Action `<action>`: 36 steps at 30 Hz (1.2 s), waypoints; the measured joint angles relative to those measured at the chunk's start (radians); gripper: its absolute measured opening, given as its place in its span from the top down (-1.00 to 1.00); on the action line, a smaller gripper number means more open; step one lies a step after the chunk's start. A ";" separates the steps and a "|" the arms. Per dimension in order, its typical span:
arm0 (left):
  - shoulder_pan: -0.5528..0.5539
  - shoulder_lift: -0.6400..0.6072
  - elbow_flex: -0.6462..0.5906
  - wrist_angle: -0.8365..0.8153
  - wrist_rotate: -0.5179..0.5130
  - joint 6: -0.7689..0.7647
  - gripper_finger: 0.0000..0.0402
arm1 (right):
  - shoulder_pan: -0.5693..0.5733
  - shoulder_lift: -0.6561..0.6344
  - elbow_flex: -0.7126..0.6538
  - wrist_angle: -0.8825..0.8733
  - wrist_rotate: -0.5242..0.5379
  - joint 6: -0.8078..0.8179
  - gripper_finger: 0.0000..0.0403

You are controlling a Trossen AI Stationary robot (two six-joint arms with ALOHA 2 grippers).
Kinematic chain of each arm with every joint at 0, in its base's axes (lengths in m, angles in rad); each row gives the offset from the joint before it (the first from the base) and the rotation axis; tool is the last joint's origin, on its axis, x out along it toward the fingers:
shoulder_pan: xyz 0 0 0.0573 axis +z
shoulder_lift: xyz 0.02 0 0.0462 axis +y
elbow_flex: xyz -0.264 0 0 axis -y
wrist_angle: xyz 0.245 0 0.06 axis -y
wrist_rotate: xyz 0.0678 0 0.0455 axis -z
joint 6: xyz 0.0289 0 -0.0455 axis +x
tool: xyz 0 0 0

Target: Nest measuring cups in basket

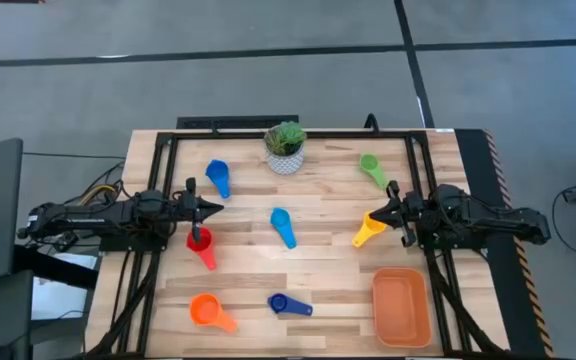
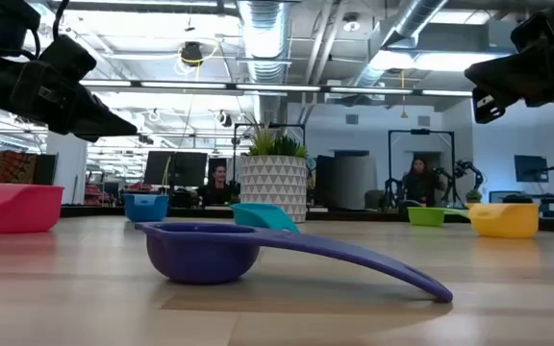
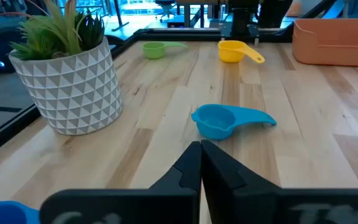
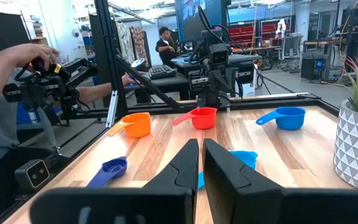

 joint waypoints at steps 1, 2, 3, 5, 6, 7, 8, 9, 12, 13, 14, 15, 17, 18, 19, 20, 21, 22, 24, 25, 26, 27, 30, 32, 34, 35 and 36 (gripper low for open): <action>0.000 0.000 0.000 0.000 0.000 0.000 1.00 | 0.000 0.000 0.000 0.000 0.000 0.000 0.76; 0.000 0.000 0.000 0.000 0.000 0.000 1.00 | 0.000 0.000 0.000 0.000 0.000 0.000 0.76; 0.000 0.000 0.000 0.002 0.000 0.000 1.00 | 0.000 0.000 0.000 0.000 0.000 0.000 0.76; 0.000 0.000 0.000 0.002 0.000 0.000 1.00 | 0.000 0.000 0.000 0.000 0.000 0.000 0.76; 0.000 0.000 0.000 0.002 0.000 0.000 1.00 | 0.000 0.000 0.000 0.000 0.000 0.000 0.76; 0.000 0.000 0.000 0.003 0.000 0.000 1.00 | 0.000 0.000 0.000 0.000 0.000 0.000 0.76; 0.000 0.000 0.000 0.003 0.000 0.000 1.00 | 0.000 0.000 0.000 0.000 0.000 0.000 0.76; 0.000 0.000 0.000 0.003 0.000 0.000 1.00 | 0.000 0.000 0.000 0.000 0.000 0.000 0.76; 0.000 0.000 0.000 0.003 0.000 0.000 1.00 | 0.000 0.000 0.000 0.000 0.000 0.000 0.76; 0.000 0.000 0.000 0.003 0.000 0.000 1.00 | 0.000 0.000 0.000 0.000 0.000 0.000 0.76; 0.000 0.000 0.000 0.003 0.000 0.000 1.00 | 0.000 0.000 0.000 0.000 0.000 0.000 0.76; 0.000 0.000 0.000 0.003 0.000 0.000 1.00 | 0.000 0.000 0.000 0.000 0.000 0.000 0.76; 0.000 0.000 0.000 0.003 0.000 0.000 1.00 | 0.000 0.000 0.000 0.000 0.000 0.000 0.76; 0.000 0.000 0.000 0.003 0.000 0.000 1.00 | 0.000 0.000 0.000 0.000 0.000 0.000 0.76; 0.000 0.000 0.000 0.003 0.000 0.000 1.00 | 0.000 0.000 0.000 0.000 0.000 0.000 0.76; 0.000 0.000 0.000 0.003 0.000 0.000 1.00 | 0.000 0.000 0.000 0.000 0.000 0.000 0.76; 0.000 0.000 0.000 0.003 0.000 0.000 1.00 | 0.000 0.000 0.000 0.000 0.000 0.000 0.76; 0.000 0.000 0.000 0.003 0.000 0.000 1.00 | 0.000 0.000 0.000 0.000 0.000 0.000 0.76; 0.000 0.000 0.000 0.003 0.000 0.000 1.00 | 0.000 0.000 0.000 0.000 0.000 0.000 0.76; 0.000 0.000 0.000 0.003 0.000 0.000 1.00 | 0.000 0.000 0.000 0.000 0.000 0.000 0.76; 0.000 0.000 0.000 0.003 0.000 0.000 1.00 | 0.000 0.000 0.000 0.000 0.000 0.000 0.76; 0.000 0.000 0.000 0.003 0.000 0.000 1.00 | 0.000 0.000 0.000 0.000 0.000 0.000 0.76; 0.000 0.000 0.000 0.003 0.000 0.000 1.00 | 0.000 0.000 0.000 0.000 0.000 0.000 0.76; 0.000 0.000 0.000 0.004 -0.002 0.017 1.00 | 0.000 0.000 0.000 0.000 0.000 0.000 0.76; 0.000 0.000 0.000 0.012 -0.022 0.126 1.00 | 0.000 0.000 0.000 0.006 0.007 -0.001 0.76; 0.000 0.000 0.000 0.013 -0.034 0.194 1.00 | 0.000 0.000 0.000 0.015 0.022 -0.002 0.76; 0.000 0.000 0.000 0.012 -0.041 0.252 1.00 | 0.000 0.000 0.000 0.024 0.040 -0.002 0.76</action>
